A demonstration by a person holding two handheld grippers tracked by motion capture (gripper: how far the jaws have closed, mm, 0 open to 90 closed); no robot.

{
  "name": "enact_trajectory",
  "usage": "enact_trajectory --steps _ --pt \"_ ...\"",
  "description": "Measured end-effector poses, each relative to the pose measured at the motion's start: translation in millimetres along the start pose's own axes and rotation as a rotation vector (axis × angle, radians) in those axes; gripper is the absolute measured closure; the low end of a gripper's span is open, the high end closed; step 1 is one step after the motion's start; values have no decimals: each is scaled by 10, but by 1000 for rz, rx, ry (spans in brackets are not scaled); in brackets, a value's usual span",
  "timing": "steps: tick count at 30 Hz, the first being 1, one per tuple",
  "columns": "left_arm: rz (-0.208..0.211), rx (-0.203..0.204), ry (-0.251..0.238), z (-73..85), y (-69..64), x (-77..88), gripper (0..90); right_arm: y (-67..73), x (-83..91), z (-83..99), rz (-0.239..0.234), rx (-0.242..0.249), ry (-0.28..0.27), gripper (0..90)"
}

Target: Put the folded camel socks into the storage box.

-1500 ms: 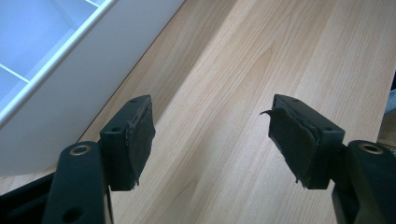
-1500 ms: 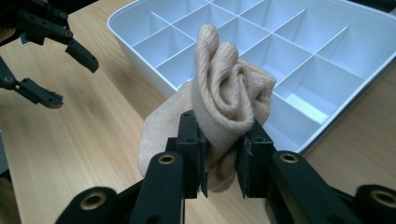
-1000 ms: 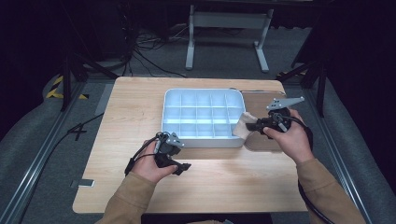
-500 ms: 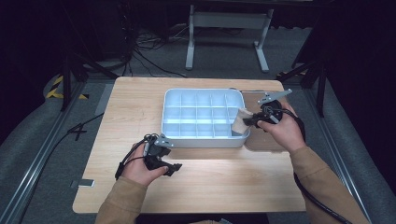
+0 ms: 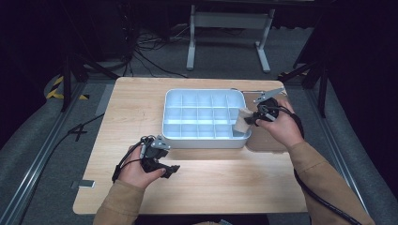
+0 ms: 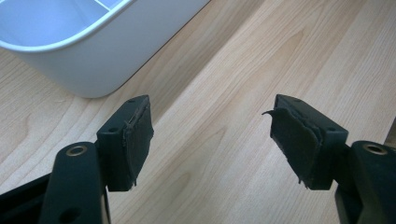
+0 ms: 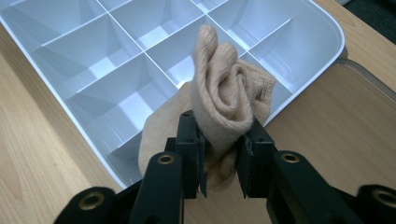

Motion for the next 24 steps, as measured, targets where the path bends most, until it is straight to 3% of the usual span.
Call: enact_trajectory --steps 8,16,24 --pt "6 3 1 -17 -7 -17 302 32 -101 -17 30 33 59 733" --pt "8 -4 8 -36 -5 -31 302 148 -251 -33 41 67 137 732" --pt "13 -3 6 -38 3 -38 302 212 -413 26 23 45 225 731"
Point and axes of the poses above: each handheld gripper's, and its own axes: x roughly backward along the jaws, z roughly out of its underside, y roughly to its left, the point moved 3 cm from there along -x, roughly forward along the jaws, and after that the axes turned 1 degree about y, right-handed, at the moved point
